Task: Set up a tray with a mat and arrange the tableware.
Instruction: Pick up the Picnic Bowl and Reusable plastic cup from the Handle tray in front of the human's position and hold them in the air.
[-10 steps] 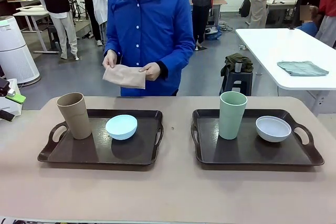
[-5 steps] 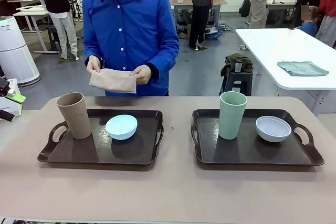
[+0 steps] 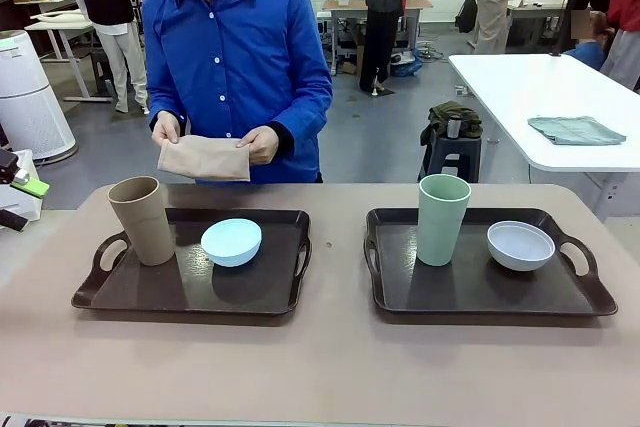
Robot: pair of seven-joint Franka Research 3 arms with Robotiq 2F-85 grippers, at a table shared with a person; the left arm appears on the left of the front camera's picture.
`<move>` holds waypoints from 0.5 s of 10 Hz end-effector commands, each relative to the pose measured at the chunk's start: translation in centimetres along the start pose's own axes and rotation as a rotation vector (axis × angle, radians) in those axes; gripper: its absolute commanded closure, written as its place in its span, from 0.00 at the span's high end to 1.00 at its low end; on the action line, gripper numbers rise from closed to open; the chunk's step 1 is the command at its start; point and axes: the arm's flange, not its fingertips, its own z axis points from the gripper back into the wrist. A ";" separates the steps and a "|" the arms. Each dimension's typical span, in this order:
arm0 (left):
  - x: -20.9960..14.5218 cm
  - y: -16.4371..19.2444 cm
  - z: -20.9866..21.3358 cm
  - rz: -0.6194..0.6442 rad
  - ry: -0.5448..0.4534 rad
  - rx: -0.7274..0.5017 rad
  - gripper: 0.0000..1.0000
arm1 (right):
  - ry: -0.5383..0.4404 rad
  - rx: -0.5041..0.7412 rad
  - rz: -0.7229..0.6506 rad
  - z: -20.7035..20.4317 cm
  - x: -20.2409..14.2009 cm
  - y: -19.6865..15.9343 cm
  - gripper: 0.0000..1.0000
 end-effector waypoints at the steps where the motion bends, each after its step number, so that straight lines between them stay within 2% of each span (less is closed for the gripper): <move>1: 0.1 0.0 0.0 0.002 0.004 -0.006 1.00 | -0.002 0.014 -0.004 0.2 -0.1 -0.1 1.00; 5: 0.1 0.0 0.0 0.002 0.004 -0.006 1.00 | -0.002 0.014 -0.004 0.2 -0.1 -0.1 1.00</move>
